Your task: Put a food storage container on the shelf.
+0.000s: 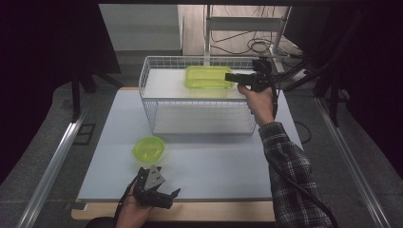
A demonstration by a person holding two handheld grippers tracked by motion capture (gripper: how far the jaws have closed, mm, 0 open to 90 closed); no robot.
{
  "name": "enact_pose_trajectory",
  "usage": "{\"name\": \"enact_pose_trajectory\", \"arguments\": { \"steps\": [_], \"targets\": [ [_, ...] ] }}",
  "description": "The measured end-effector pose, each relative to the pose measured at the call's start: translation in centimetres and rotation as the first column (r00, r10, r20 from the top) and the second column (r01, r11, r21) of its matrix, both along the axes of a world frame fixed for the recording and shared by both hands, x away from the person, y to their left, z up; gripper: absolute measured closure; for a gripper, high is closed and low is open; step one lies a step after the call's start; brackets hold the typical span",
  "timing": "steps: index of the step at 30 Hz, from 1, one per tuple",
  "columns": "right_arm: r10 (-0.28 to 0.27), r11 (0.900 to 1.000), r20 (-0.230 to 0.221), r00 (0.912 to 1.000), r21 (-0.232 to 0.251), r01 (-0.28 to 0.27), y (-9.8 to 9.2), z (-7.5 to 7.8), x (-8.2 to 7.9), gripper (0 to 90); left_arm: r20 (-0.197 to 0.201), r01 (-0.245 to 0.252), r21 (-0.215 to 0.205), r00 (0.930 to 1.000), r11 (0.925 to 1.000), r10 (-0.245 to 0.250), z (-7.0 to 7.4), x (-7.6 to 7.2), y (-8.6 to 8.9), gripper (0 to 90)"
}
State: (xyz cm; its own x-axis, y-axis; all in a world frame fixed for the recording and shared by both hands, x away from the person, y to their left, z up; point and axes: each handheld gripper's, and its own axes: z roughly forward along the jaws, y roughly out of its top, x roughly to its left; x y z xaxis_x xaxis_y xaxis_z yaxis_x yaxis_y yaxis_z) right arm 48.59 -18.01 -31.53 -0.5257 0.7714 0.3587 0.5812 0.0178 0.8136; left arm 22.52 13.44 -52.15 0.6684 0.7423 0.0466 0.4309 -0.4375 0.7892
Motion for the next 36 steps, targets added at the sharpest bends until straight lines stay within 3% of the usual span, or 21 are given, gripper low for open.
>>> {"name": "enact_pose_trajectory", "arguments": {
  "steps": [5,10,22,36],
  "targets": [
    [0.047,0.998,0.022,0.9987,-0.034,-0.046,-0.2,0.2,-0.8,33.3,-0.002,-0.006,-0.028,1.0,0.9996,0.006,0.2,0.0,0.2,3.4],
    [0.084,0.995,0.048,0.9953,-0.057,-0.081,-0.3,0.4,-1.8,28.1,0.004,-0.009,-0.023,1.0,0.9997,0.009,0.2,0.0,0.2,3.9],
    [0.169,0.98,0.114,0.979,-0.129,-0.154,-0.3,0.1,-4.6,19.0,-0.022,-0.014,-0.067,0.9997,0.9977,0.013,0.1,0.2,0.3,3.7],
    [0.243,0.956,0.155,0.9577,-0.204,-0.209,0.1,-1.1,-7.8,12.9,-0.015,-0.013,-0.037,0.9998,0.9992,0.012,0.1,0.2,0.3,3.9]
  ]
}}
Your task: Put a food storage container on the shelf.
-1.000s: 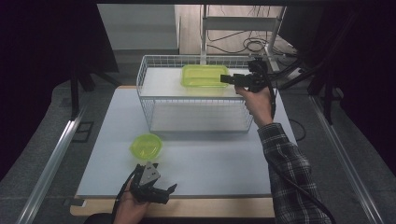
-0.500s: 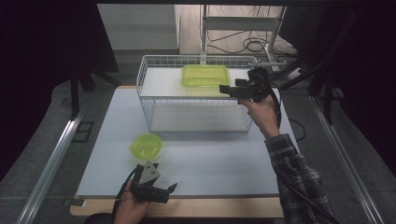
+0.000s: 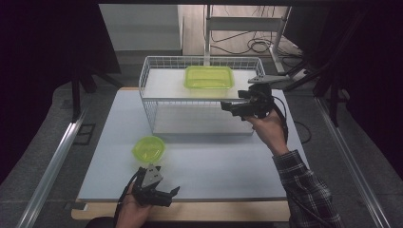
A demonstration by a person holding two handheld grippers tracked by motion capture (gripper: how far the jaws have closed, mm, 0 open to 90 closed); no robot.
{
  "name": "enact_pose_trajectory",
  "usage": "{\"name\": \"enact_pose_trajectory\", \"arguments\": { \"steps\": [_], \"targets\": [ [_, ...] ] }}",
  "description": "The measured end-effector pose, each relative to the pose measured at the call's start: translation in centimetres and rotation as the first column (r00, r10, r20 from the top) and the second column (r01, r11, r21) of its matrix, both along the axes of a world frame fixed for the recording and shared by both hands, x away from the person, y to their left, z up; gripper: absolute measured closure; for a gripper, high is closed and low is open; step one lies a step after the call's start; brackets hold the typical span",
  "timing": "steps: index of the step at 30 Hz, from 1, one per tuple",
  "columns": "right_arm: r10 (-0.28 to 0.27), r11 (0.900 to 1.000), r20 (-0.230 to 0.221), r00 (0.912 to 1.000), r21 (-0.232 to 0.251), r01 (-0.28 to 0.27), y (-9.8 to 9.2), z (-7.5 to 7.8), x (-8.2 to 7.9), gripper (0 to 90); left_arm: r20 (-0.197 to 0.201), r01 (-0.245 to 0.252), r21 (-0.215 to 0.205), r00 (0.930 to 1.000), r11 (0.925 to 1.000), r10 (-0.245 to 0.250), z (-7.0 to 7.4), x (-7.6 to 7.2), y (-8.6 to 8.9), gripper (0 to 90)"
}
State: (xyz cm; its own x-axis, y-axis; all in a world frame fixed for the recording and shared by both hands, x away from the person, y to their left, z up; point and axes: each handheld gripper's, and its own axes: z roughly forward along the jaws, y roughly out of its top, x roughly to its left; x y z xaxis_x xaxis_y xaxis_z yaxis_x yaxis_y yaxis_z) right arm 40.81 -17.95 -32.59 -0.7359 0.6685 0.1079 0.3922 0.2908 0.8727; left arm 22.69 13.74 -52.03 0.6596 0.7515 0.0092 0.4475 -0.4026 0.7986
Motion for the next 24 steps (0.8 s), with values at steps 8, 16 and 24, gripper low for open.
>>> {"name": "enact_pose_trajectory", "arguments": {
  "steps": [8,16,24],
  "targets": [
    [0.021,0.999,0.006,0.9998,-0.026,-0.02,-0.4,-1.1,-1.6,11.0,0.001,0.005,0.009,1.0,0.9999,-0.005,0.0,0.0,-0.1,3.7],
    [0.028,0.998,-0.002,0.9996,-0.058,-0.028,-1.1,-2.5,-2.8,7.1,0.005,-0.001,0.009,1.0,1.0,0.001,0.0,0.0,0.0,3.6],
    [0.048,0.996,-0.013,0.9988,-0.079,-0.049,-2.0,-4.4,-4.2,3.7,0.008,-0.007,0.011,0.9999,0.9999,0.007,0.1,0.0,0.0,3.4]
  ]
}}
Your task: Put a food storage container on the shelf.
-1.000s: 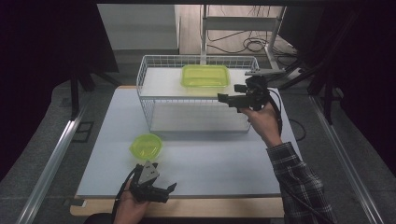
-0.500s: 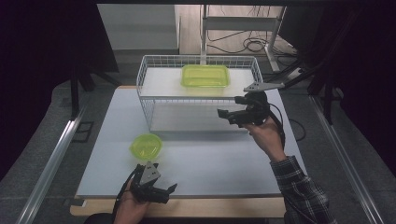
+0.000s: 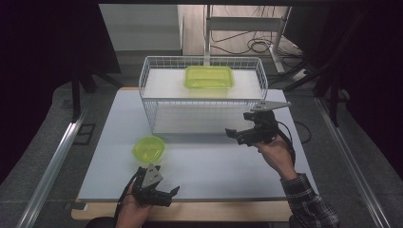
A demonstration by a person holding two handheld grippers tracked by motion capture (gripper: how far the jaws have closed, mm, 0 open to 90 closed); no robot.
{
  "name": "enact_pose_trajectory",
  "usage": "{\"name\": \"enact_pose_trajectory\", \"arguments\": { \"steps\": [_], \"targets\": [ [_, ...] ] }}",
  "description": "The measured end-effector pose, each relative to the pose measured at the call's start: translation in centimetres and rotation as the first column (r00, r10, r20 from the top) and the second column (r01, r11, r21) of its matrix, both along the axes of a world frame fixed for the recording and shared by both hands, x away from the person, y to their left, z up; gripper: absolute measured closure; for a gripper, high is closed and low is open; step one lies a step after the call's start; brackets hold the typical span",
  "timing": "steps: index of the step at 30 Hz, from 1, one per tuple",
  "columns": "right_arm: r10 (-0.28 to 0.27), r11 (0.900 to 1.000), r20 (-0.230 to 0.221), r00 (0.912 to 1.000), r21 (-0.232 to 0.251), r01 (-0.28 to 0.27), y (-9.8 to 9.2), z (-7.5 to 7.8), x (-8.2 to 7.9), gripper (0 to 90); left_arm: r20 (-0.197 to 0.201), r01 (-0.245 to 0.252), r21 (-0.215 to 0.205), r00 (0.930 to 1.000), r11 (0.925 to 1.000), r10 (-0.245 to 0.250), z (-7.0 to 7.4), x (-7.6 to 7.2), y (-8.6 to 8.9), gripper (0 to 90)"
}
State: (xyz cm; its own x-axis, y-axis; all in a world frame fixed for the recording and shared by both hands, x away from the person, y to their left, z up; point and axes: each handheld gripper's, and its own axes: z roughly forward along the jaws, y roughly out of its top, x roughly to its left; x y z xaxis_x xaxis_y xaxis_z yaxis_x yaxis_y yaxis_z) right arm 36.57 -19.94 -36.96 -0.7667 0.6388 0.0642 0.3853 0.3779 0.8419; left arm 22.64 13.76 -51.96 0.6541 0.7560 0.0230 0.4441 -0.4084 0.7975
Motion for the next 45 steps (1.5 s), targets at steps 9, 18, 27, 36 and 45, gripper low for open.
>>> {"name": "enact_pose_trajectory", "arguments": {
  "steps": [9,18,27,36,45],
  "targets": [
    [-0.004,1.0,0.007,1.0,-0.025,0.005,-0.7,-2.4,-2.0,1.0,0.002,-0.005,0.008,1.0,1.0,0.005,0.0,0.0,0.0,3.3],
    [-0.025,0.998,0.011,0.9996,-0.055,0.026,-1.8,-5.2,-3.2,0.1,0.002,-0.002,0.014,1.0,0.9999,0.002,-0.1,0.0,-0.1,3.2],
    [-0.031,0.999,0.003,0.9995,-0.039,0.031,-2.7,-7.3,-4.6,0.1,0.001,0.008,0.025,1.0,0.9997,-0.008,-0.1,-0.1,-0.3,3.1],
    [-0.028,0.998,-0.018,0.9994,-0.053,0.027,-3.3,-9.8,-6.0,0.4,0.004,0.027,0.059,0.9996,0.9979,-0.027,-0.2,-0.1,-0.8,2.1],
    [-0.019,0.995,-0.064,0.9978,-0.103,0.012,-3.7,-12.2,-6.9,0.5,0.009,0.029,0.064,0.9995,0.9976,-0.029,-0.4,-0.1,-0.9,1.8]
  ]
}}
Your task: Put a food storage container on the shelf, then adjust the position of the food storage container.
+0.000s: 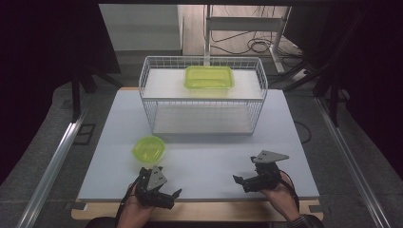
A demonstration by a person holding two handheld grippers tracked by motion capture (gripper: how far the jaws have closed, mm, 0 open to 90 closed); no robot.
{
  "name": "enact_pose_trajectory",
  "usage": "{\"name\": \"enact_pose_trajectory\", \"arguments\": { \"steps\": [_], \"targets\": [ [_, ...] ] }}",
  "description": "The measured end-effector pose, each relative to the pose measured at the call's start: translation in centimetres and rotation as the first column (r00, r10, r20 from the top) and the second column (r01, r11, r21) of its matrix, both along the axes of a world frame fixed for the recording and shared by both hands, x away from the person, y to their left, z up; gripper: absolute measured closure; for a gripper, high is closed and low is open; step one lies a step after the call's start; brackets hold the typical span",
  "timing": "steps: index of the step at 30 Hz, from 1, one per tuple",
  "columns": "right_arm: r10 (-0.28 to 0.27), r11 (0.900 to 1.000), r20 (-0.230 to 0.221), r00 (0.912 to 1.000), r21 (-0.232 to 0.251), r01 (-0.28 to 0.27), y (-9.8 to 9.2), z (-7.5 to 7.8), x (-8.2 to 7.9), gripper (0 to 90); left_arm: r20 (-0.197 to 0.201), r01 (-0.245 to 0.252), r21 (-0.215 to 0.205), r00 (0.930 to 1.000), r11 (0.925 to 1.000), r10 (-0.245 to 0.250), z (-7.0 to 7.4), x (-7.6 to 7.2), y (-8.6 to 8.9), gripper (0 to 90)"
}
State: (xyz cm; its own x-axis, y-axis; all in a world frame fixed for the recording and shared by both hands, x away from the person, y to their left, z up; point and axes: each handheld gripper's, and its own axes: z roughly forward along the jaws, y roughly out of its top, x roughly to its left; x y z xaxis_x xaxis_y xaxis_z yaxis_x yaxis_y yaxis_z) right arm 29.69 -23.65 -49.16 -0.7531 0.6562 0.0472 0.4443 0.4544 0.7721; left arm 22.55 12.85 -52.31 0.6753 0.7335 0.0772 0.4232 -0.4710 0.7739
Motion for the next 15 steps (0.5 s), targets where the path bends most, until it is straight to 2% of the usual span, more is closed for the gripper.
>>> {"name": "enact_pose_trajectory", "arguments": {
  "steps": [4,7,8,11,15],
  "targets": [
    [0.012,0.999,-0.017,0.9998,-0.03,-0.012,0.2,-0.8,-0.1,0.5,-0.007,0.005,-0.001,1.0,1.0,-0.005,0.0,0.0,-0.1,1.6],
    [0.019,0.999,-0.021,0.9996,-0.039,-0.02,0.3,-1.0,0.0,0.6,-0.032,0.0,-0.014,0.9995,0.9999,-0.001,0.1,0.1,-0.1,1.8],
    [0.02,0.999,-0.023,0.9995,-0.04,-0.021,0.3,-1.0,0.0,0.7,-0.044,-0.011,-0.013,0.999,0.9999,0.011,0.1,0.1,-0.2,1.8],
    [0.019,0.999,-0.021,0.9996,-0.041,-0.02,0.2,-1.1,0.1,1.0,-0.048,-0.025,0.006,0.9985,0.9997,0.025,0.3,0.2,-0.3,1.5],
    [0.017,0.999,-0.024,0.9996,-0.05,-0.018,0.2,-1.1,0.2,1.5,-0.044,-0.05,-0.01,0.9978,0.9987,0.049,1.0,0.5,-0.1,9.4]
  ]
}}
